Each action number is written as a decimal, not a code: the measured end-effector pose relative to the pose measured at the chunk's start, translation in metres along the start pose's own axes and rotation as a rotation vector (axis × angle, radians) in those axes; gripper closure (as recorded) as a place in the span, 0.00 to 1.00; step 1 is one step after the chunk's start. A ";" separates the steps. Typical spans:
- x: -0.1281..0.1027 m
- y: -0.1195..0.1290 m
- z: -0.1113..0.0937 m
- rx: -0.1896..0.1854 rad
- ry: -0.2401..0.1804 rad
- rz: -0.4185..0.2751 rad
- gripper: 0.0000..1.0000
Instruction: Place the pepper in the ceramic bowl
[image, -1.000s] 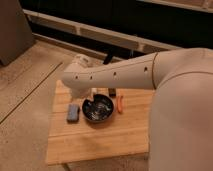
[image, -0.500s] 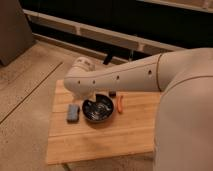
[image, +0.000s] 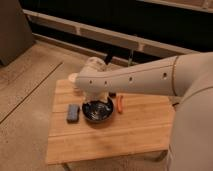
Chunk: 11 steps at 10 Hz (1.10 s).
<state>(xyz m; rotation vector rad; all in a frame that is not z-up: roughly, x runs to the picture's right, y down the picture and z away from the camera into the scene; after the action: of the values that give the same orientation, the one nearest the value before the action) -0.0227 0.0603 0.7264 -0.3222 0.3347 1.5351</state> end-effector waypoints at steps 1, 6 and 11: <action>0.003 -0.025 0.000 0.024 0.010 0.031 0.35; 0.008 -0.061 0.005 0.046 0.039 0.100 0.35; -0.016 -0.123 -0.007 0.057 -0.006 0.221 0.35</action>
<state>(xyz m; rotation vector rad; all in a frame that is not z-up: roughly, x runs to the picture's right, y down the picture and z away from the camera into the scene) 0.0998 0.0415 0.7255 -0.2414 0.4196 1.7389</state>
